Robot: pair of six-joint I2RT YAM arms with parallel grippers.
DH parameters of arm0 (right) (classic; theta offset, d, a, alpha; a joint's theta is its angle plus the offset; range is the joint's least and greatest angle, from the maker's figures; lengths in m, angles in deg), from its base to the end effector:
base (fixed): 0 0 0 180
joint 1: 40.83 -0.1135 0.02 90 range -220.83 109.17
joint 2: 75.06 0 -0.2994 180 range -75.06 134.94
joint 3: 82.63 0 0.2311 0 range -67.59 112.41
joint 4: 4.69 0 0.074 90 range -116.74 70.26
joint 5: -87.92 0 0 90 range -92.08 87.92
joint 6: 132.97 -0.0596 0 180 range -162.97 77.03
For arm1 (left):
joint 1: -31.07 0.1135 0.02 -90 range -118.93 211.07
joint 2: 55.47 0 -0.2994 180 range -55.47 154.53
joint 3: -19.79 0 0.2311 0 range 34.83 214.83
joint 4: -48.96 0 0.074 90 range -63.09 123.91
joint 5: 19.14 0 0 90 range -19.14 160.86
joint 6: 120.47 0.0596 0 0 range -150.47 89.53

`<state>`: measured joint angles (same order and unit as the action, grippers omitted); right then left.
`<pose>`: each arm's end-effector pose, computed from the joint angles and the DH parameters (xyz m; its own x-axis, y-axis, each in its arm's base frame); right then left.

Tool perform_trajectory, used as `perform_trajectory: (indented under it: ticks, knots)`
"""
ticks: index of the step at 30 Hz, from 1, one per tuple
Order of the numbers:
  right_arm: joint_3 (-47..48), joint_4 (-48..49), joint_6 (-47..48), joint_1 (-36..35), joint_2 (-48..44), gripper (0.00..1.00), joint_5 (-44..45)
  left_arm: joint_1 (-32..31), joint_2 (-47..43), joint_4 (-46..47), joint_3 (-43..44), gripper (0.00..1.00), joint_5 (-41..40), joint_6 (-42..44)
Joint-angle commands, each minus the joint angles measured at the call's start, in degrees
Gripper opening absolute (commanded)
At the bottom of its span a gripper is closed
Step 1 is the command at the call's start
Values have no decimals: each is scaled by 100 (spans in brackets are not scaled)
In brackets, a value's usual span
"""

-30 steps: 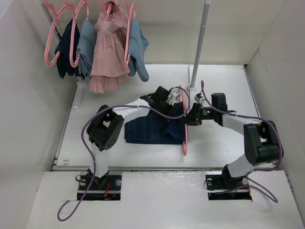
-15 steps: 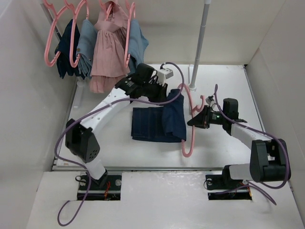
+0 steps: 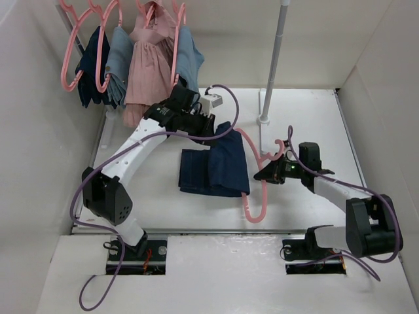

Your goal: Place the trousers on the hanger

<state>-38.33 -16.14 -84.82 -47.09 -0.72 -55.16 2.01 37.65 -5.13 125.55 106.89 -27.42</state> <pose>0.2150 0.0715 0.2134 -0.9314 0.3010 -0.2046 -0.0529 0.4443 0.8943 0.2919 -0.2023 0.3821 -0.5364 0.3473 -0.7692 0.8079 0.4749 -0.3489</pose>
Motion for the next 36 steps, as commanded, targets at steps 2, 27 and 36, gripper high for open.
perform_trajectory:
  ticks: [2,27,36]
  knots:
    - [186,-184,-148,-349,-123,0,1158,251,-374,20,-37,0,158,239]
    - [3014,-3495,1116,-630,-1089,0,2557,445,-85,1408,-2463,0,-2109,1049]
    - [5185,-4858,1231,-1404,-650,0,3146,445,348,1523,-1751,67,-2039,627]
